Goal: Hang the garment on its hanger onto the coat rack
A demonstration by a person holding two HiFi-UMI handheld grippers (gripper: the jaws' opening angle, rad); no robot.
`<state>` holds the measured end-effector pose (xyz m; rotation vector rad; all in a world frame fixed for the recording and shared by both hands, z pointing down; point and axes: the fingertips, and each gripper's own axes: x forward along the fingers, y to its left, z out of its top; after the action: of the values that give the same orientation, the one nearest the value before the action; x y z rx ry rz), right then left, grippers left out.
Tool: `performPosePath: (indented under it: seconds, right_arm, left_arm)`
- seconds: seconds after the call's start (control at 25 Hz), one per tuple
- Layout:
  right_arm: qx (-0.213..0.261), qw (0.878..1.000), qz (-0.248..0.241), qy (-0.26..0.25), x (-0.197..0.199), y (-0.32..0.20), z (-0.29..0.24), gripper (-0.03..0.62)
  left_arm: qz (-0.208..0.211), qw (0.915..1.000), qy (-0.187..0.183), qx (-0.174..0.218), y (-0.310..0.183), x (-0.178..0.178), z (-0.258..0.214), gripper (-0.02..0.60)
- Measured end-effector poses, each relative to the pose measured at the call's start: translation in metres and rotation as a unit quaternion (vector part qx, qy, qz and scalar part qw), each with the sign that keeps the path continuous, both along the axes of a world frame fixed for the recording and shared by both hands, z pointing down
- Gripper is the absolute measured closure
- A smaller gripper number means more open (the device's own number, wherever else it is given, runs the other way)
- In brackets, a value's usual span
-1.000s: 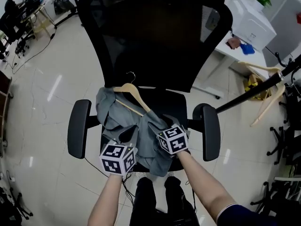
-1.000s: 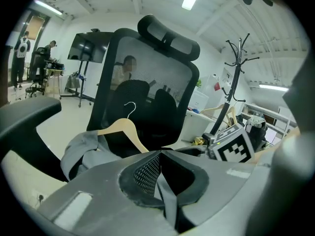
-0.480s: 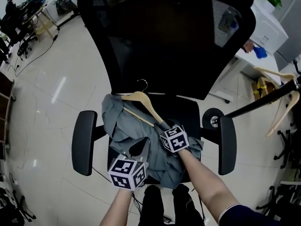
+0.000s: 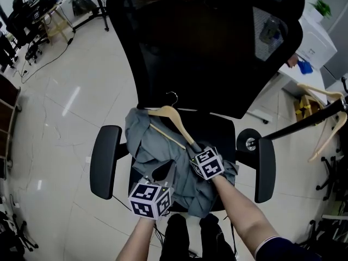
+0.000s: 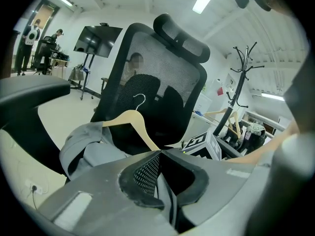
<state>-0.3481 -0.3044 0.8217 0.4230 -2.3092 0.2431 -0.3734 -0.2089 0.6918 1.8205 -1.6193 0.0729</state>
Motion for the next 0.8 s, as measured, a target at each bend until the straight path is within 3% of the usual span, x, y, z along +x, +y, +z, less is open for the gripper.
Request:
performPosePath:
  seconds: [0.16, 0.48, 0.8]
  right_arm:
    - [0.028, 0.999, -0.024, -0.022, -0.001, 0.007, -0.028, 0.560]
    - [0.083, 0.992, -0.014, -0.090, 0.011, 0.015, -0.126, 0.562]
    - [0.156, 0.976, 0.009, -0.153, 0.041, 0.023, -0.236, 0.562]
  left_arm:
    - [-0.005, 1.0000, -0.004, 0.005, 0.004, -0.002, -0.010, 0.595]
    - [-0.006, 0.9994, -0.021, 0.026, 0.011, -0.012, -0.050, 0.595]
    - [0.004, 0.9960, -0.053, 0.071, 0.020, -0.020, -0.124, 0.595]
